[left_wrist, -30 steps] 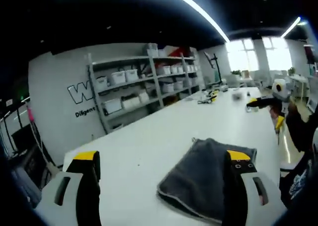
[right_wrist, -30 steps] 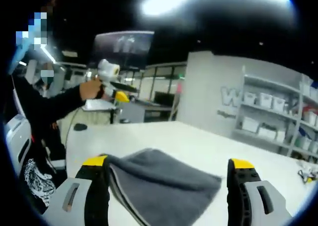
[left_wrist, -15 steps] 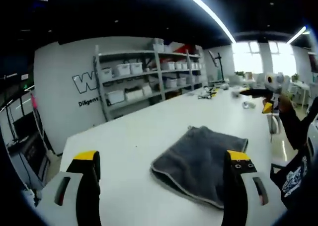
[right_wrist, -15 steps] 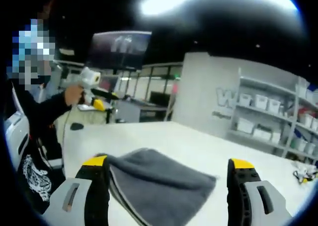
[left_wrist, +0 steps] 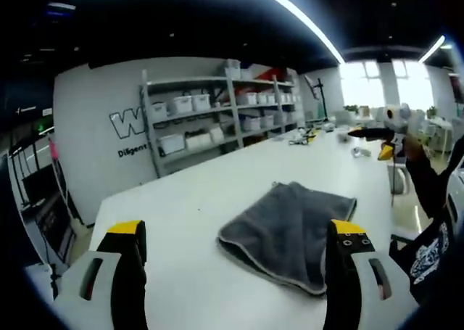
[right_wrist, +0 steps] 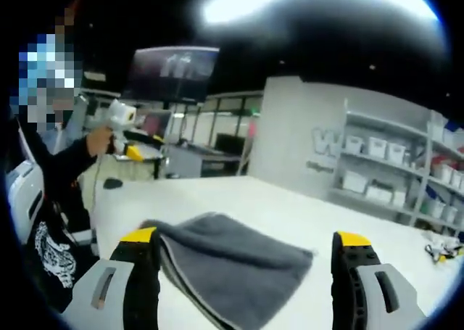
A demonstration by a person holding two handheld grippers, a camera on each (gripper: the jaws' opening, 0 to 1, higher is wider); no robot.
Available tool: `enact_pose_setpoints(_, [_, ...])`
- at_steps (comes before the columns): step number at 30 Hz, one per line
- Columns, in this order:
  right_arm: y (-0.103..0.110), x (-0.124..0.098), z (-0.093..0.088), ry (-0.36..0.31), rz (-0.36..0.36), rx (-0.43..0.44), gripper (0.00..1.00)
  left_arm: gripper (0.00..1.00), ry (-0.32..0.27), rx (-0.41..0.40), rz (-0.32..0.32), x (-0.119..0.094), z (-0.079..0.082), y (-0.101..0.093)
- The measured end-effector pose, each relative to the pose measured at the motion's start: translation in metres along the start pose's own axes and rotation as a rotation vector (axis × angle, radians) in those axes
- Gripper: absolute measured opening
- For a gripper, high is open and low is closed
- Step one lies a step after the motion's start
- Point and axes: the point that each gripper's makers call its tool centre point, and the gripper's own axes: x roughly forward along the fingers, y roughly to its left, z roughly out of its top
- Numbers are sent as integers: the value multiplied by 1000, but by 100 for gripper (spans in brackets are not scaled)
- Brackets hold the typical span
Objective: Open the folded towel by lifting each exposed corner and separating the folded layers until the towel lies flat within the target outline without major curled edges
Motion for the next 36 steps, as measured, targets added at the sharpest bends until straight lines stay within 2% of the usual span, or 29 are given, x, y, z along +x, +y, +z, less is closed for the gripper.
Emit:
enact_pose_setpoints(9, [-3, -11, -5, -16, -11, 32, 100, 100, -59, -37, 87, -14, -3, 9])
enact_pose_setpoints(16, [-11, -14, -4, -15, -41, 31, 100, 100, -63, -71, 54, -14, -14, -5])
enact_pose_setpoints(19, [-11, -15, -5, -11, -44, 33, 100, 100, -84, -91, 44, -15, -15, -12])
enact_pose_setpoints(24, [-17, -18, -10, -4, -60, 43, 100, 100, -64, -57, 37, -13, -24, -30])
enact_pose_setpoints(29, [-17, -20, -8, -12, -58, 42, 100, 100, -42, -20, 38, -14, -25, -33])
enact_pose_setpoints(36, [-19, -22, -13, -4, -65, 47, 100, 100, -53, -27, 36, -17, -23, -35])
